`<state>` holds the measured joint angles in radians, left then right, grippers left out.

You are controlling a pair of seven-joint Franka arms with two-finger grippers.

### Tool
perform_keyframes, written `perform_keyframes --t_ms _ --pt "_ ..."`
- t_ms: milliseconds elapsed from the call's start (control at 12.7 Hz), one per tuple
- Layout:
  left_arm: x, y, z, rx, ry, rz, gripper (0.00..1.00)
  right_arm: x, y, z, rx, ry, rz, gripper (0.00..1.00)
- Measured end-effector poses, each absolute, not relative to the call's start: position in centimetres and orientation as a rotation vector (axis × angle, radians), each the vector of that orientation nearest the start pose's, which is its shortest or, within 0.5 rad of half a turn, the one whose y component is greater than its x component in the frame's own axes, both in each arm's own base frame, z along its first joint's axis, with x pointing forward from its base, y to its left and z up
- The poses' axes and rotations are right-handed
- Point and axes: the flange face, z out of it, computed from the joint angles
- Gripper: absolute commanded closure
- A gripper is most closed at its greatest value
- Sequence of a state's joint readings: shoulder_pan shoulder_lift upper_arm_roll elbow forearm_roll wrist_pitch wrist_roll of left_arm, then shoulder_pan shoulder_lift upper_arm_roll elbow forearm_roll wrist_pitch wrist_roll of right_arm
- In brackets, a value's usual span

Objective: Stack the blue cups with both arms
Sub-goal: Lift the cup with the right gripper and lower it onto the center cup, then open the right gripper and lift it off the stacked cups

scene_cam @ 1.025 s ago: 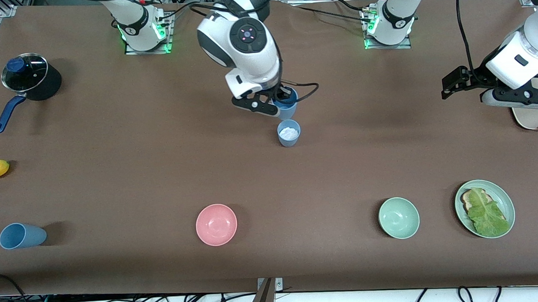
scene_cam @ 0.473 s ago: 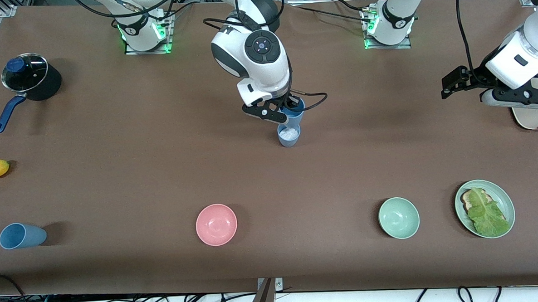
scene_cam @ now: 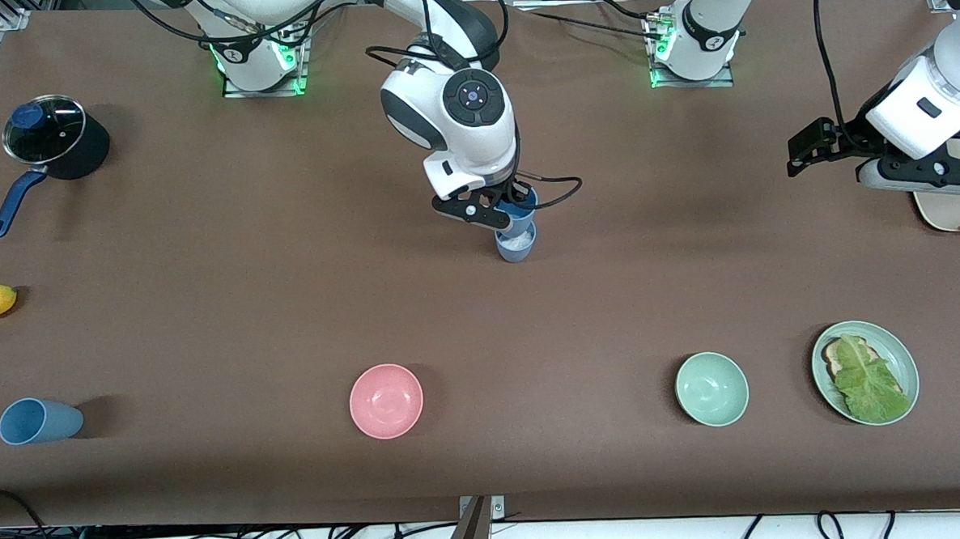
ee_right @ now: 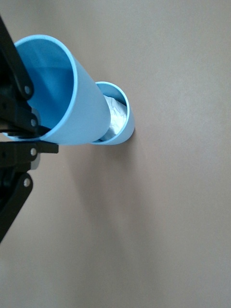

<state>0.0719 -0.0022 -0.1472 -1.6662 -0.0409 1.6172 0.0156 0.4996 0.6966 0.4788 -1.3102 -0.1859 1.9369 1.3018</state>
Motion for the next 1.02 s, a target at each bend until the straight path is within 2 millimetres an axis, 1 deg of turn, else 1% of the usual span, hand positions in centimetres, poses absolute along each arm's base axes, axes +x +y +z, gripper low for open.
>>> perform_keyframes --t_ms 473,552,709,867,1025 --pt "55.28 -4.65 58.47 -3.177 0.141 0.076 0.0 48.36 54.9 36.1 -3.015 0.543 0.162 1.0" --pt "55.28 -4.66 58.47 -3.177 0.141 0.076 0.0 48.4 54.88 36.09 -3.014 0.544 0.161 0.98" --pt "55.28 -4.65 58.47 -3.177 0.141 0.076 0.0 48.56 54.75 36.05 -3.014 0.549 0.158 0.84" --pt "55.28 -4.66 58.47 -3.177 0.141 0.076 0.0 48.78 54.58 36.03 -3.013 0.555 0.155 0.66" --pt "55.28 -4.65 58.47 -3.177 0.141 0.076 0.0 48.92 54.53 36.1 -3.01 0.557 0.151 0.55"
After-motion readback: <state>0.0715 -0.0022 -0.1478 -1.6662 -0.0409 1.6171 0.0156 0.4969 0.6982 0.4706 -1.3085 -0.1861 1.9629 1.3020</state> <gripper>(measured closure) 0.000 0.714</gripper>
